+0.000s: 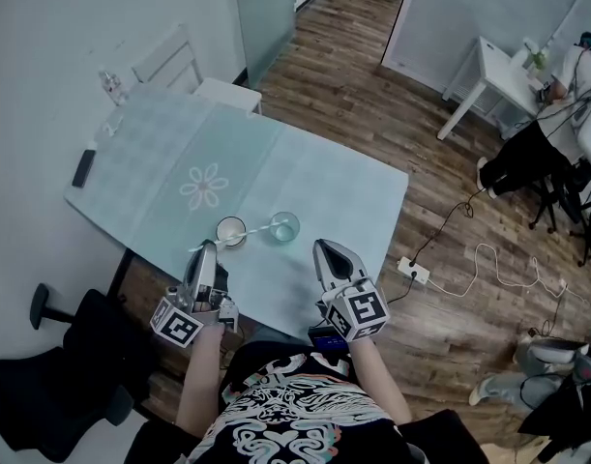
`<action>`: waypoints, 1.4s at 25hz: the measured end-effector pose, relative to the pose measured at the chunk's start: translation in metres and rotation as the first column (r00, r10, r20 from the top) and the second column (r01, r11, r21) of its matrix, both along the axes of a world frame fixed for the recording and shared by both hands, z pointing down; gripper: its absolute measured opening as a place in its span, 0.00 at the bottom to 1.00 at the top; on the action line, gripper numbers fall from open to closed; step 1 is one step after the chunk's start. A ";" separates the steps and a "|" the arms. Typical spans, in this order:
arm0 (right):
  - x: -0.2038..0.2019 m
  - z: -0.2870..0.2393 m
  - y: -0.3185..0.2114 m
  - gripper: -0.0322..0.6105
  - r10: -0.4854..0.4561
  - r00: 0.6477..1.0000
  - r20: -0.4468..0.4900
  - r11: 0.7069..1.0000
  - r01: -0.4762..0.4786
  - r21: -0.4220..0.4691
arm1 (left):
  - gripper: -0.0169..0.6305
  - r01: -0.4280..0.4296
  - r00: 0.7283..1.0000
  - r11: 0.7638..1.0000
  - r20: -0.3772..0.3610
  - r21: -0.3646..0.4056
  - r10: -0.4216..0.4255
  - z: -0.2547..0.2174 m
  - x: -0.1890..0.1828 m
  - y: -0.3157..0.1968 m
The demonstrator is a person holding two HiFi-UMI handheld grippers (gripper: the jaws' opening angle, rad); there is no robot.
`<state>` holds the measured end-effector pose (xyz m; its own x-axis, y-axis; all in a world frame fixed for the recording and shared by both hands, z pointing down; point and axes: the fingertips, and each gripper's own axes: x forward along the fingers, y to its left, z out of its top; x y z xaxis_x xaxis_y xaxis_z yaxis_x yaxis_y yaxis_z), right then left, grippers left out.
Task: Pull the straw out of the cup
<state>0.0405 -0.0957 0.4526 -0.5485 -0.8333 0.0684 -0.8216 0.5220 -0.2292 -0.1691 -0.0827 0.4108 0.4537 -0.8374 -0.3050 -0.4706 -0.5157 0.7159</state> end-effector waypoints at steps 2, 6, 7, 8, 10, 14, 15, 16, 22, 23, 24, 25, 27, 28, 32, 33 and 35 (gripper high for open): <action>0.000 0.000 0.002 0.08 0.001 1.000 -0.001 1.000 -0.001 -0.002 | 0.08 -0.006 1.000 1.000 -0.029 -0.010 0.006 0.003 0.000 0.000; 0.001 0.001 0.002 0.08 0.010 1.000 -0.006 1.000 -0.010 -0.004 | 0.08 -0.023 0.999 0.999 -0.048 -0.023 0.021 0.007 0.002 -0.001; 0.001 0.002 0.002 0.08 0.013 1.000 -0.007 1.000 -0.013 -0.004 | 0.08 -0.029 0.998 0.999 -0.050 -0.024 0.027 0.007 0.003 -0.001; 0.001 0.002 0.001 0.08 0.014 1.000 -0.009 1.000 -0.014 -0.003 | 0.08 -0.034 0.998 0.999 -0.049 -0.025 0.033 0.008 0.004 -0.001; 0.000 0.001 0.001 0.08 0.012 1.000 -0.015 1.000 -0.012 -0.001 | 0.08 -0.040 0.998 0.999 -0.045 -0.029 0.038 0.009 0.005 -0.002; -0.002 0.002 0.001 0.08 0.011 1.000 -0.024 1.000 -0.011 -0.003 | 0.08 -0.043 0.998 0.998 -0.056 -0.037 0.041 0.012 0.003 -0.003; -0.001 0.002 0.001 0.08 0.012 1.000 -0.023 1.000 -0.012 -0.004 | 0.08 -0.044 0.997 0.998 -0.058 -0.039 0.042 0.013 0.003 -0.002; -0.001 0.002 0.002 0.08 0.012 1.000 -0.022 1.000 -0.013 -0.005 | 0.07 -0.046 0.997 0.998 -0.059 -0.040 0.044 0.013 0.003 -0.002; 0.001 0.001 -0.001 0.08 0.016 1.000 -0.018 1.000 -0.016 -0.008 | 0.08 -0.060 0.996 0.997 -0.063 -0.038 0.057 0.012 0.006 -0.005; 0.001 0.001 0.000 0.08 0.015 1.000 -0.018 1.000 -0.015 -0.008 | 0.08 -0.061 0.996 0.997 -0.062 -0.039 0.059 0.012 0.006 -0.005; 0.000 0.002 0.000 0.08 0.014 1.000 -0.018 1.000 -0.014 -0.008 | 0.08 -0.062 0.996 0.997 -0.063 -0.040 0.060 0.013 0.006 -0.004; 0.000 0.002 0.000 0.08 0.014 1.000 -0.020 1.000 -0.015 -0.008 | 0.07 -0.062 0.996 0.997 -0.064 -0.041 0.060 0.014 0.005 -0.004; 0.000 0.004 0.001 0.08 0.017 1.000 -0.021 1.000 -0.017 -0.008 | 0.08 -0.061 0.996 0.997 -0.067 -0.044 0.058 0.017 0.003 -0.004; 0.000 0.004 0.001 0.08 0.018 1.000 -0.021 1.000 -0.018 -0.009 | 0.08 -0.060 0.996 0.997 -0.067 -0.045 0.057 0.017 0.003 -0.005; 0.002 0.007 -0.002 0.08 0.017 1.000 -0.021 1.000 -0.018 -0.012 | 0.08 -0.054 0.997 0.997 -0.061 -0.047 0.052 0.018 0.003 -0.007; 0.002 0.007 -0.002 0.08 0.017 1.000 -0.020 1.000 -0.018 -0.012 | 0.08 -0.053 0.997 0.997 -0.055 -0.048 0.050 0.019 0.003 -0.008; 0.003 0.007 -0.002 0.08 0.018 1.000 -0.019 1.000 -0.019 -0.014 | 0.08 -0.051 0.998 0.997 -0.036 -0.053 0.049 0.021 0.004 -0.009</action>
<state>0.0434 -0.0981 0.4600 -0.5316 -0.8422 0.0904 -0.8354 0.5036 -0.2203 -0.1652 -0.0918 0.4321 0.4854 -0.8295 -0.2762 -0.4194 -0.4981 0.7589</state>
